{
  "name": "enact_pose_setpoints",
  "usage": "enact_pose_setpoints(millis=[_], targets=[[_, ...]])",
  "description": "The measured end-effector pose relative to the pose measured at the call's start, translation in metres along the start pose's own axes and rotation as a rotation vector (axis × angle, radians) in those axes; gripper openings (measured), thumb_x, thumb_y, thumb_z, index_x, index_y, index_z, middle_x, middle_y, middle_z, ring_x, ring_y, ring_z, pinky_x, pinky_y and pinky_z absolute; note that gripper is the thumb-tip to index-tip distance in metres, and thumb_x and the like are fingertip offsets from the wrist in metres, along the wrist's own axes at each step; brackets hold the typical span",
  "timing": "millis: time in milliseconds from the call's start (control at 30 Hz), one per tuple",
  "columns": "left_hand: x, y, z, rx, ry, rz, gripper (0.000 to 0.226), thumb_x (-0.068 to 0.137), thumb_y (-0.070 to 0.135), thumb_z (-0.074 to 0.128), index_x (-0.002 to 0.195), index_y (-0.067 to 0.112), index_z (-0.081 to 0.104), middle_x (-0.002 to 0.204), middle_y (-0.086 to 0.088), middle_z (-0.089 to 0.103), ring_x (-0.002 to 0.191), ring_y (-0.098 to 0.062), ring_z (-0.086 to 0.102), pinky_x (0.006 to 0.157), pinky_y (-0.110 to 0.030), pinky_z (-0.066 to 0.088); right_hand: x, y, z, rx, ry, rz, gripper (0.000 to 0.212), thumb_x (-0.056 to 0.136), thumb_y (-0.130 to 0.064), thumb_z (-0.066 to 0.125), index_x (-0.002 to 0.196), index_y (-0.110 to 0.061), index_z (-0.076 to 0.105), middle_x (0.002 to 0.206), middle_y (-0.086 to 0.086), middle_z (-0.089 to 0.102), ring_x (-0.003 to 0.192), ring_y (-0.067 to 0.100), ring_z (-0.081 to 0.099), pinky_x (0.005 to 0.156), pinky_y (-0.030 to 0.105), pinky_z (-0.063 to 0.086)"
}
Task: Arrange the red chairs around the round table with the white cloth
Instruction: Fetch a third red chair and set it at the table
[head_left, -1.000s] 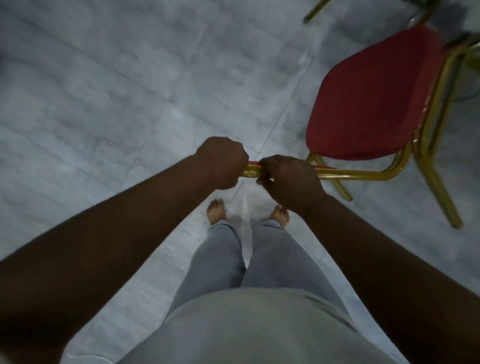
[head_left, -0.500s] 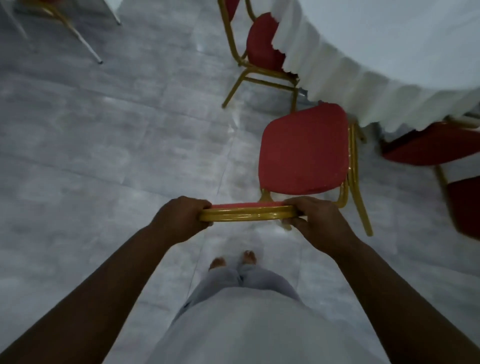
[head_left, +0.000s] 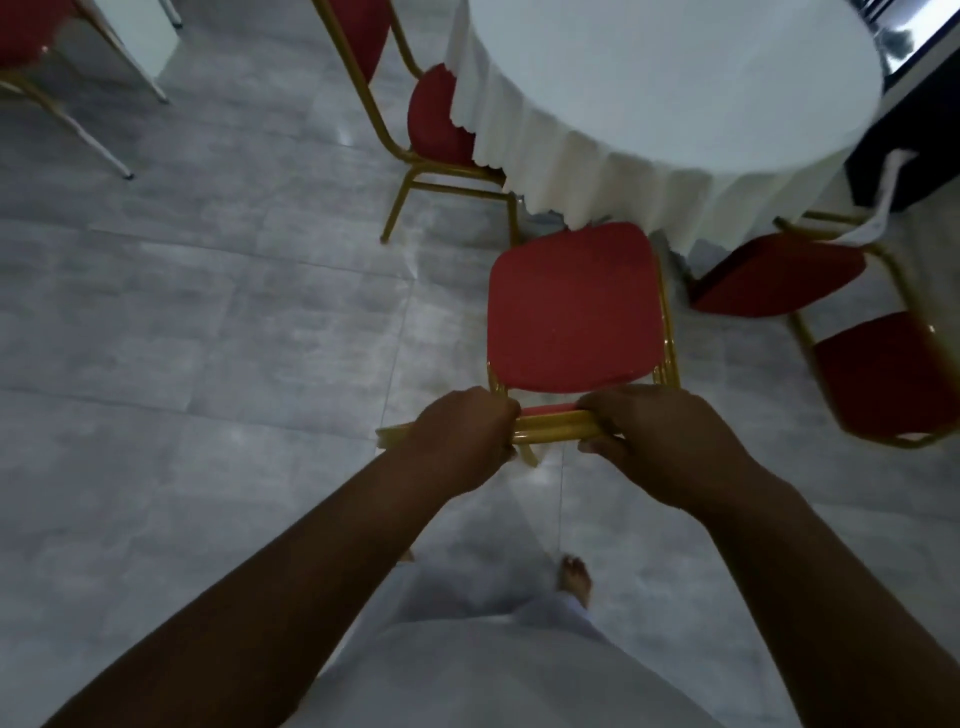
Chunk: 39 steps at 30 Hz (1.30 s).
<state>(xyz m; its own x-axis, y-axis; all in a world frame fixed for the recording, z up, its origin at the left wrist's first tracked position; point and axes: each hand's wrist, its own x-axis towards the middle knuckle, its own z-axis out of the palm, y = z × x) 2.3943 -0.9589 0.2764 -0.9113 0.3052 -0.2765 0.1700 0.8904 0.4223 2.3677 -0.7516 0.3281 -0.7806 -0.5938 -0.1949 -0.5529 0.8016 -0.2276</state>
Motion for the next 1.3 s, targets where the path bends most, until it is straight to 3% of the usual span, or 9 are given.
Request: enact_pose_setpoints(millis=[133, 267, 367, 533, 700, 933, 1133, 1233, 1300], targets=[[0.008, 0.037, 0.012, -0.142, 0.095, 0.011, 0.042, 0.083, 0.034, 0.07, 0.123, 0.025, 0.061, 0.109, 0.002, 0.07, 0.094, -0.016, 0.065, 0.081, -0.032, 0.053, -0.037, 0.069, -0.006, 0.078, 0.071, 0.018, 0.027, 0.08, -0.033, 0.072, 0.104, -0.023, 0.068, 0.091, -0.003, 0.069, 0.077, 0.015, 0.063, 0.065, 0.031, 0.05], [0.014, 0.048, 0.04, -0.18, 0.102, -0.153, 0.051, 0.085, 0.032, 0.07, 0.133, 0.025, 0.055, 0.124, 0.002, 0.066, 0.106, -0.015, 0.063, 0.089, -0.028, 0.049, -0.079, 0.15, -0.008, 0.094, 0.116, 0.008, 0.024, 0.082, -0.029, 0.07, 0.104, -0.023, 0.064, 0.09, -0.004, 0.065, 0.075, 0.013, 0.059, 0.065, 0.033, 0.05], [0.035, 0.066, 0.061, -0.183, 0.123, -0.221, 0.047, 0.087, 0.025, 0.069, 0.132, 0.022, 0.058, 0.125, -0.001, 0.066, 0.111, -0.019, 0.063, 0.092, -0.028, 0.048, -0.108, 0.211, -0.002, 0.067, 0.163, 0.002, 0.025, 0.081, -0.027, 0.069, 0.103, -0.017, 0.064, 0.09, 0.003, 0.066, 0.078, 0.02, 0.059, 0.067, 0.038, 0.05], [0.075, 0.118, 0.076, -0.151, 0.176, -0.17, 0.04, 0.087, 0.019, 0.069, 0.126, 0.015, 0.063, 0.117, -0.007, 0.07, 0.105, -0.025, 0.065, 0.089, -0.03, 0.047, -0.139, 0.285, 0.003, 0.174, 0.179, 0.046, 0.027, 0.082, -0.024, 0.071, 0.108, -0.021, 0.063, 0.089, 0.003, 0.065, 0.079, 0.018, 0.055, 0.067, 0.037, 0.046], [0.094, 0.127, 0.07, -0.079, 0.183, -0.17, 0.038, 0.087, 0.017, 0.069, 0.123, 0.011, 0.064, 0.114, -0.011, 0.07, 0.101, -0.028, 0.066, 0.084, -0.029, 0.046, -0.141, 0.303, 0.014, 0.214, 0.191, 0.078, 0.027, 0.085, -0.02, 0.067, 0.112, -0.017, 0.063, 0.095, 0.006, 0.066, 0.083, 0.023, 0.06, 0.07, 0.042, 0.051], [0.105, 0.136, 0.063, -0.009, 0.143, -0.163, 0.034, 0.089, 0.016, 0.066, 0.122, 0.011, 0.064, 0.111, -0.012, 0.071, 0.099, -0.029, 0.066, 0.085, -0.037, 0.051, -0.138, 0.31, 0.03, 0.242, 0.209, 0.125, 0.021, 0.086, -0.021, 0.067, 0.107, -0.018, 0.065, 0.093, 0.003, 0.067, 0.081, 0.021, 0.061, 0.068, 0.037, 0.05], [0.106, 0.136, 0.064, -0.018, 0.102, -0.188, 0.048, 0.089, 0.016, 0.066, 0.135, 0.011, 0.053, 0.126, -0.013, 0.065, 0.112, -0.028, 0.062, 0.095, -0.036, 0.048, -0.14, 0.308, 0.032, 0.243, 0.228, 0.116, 0.033, 0.083, -0.024, 0.072, 0.114, -0.013, 0.065, 0.099, 0.006, 0.07, 0.086, 0.023, 0.065, 0.073, 0.037, 0.053], [0.107, 0.143, 0.056, -0.055, 0.012, -0.157, 0.068, 0.085, 0.033, 0.068, 0.145, 0.018, 0.04, 0.14, -0.006, 0.054, 0.126, -0.022, 0.053, 0.102, -0.034, 0.041, -0.139, 0.308, 0.025, 0.333, 0.213, 0.171, 0.05, 0.081, -0.037, 0.072, 0.125, -0.015, 0.061, 0.113, 0.005, 0.068, 0.097, 0.019, 0.065, 0.082, 0.028, 0.05], [0.108, 0.151, 0.051, -0.063, 0.082, -0.052, 0.074, 0.084, 0.053, 0.056, 0.148, 0.023, 0.034, 0.148, -0.002, 0.046, 0.137, -0.019, 0.041, 0.113, -0.039, 0.028, -0.134, 0.305, 0.019, 0.426, 0.254, 0.244, 0.054, 0.086, -0.042, 0.064, 0.132, -0.016, 0.055, 0.128, 0.007, 0.061, 0.117, 0.023, 0.057, 0.095, 0.028, 0.04]])
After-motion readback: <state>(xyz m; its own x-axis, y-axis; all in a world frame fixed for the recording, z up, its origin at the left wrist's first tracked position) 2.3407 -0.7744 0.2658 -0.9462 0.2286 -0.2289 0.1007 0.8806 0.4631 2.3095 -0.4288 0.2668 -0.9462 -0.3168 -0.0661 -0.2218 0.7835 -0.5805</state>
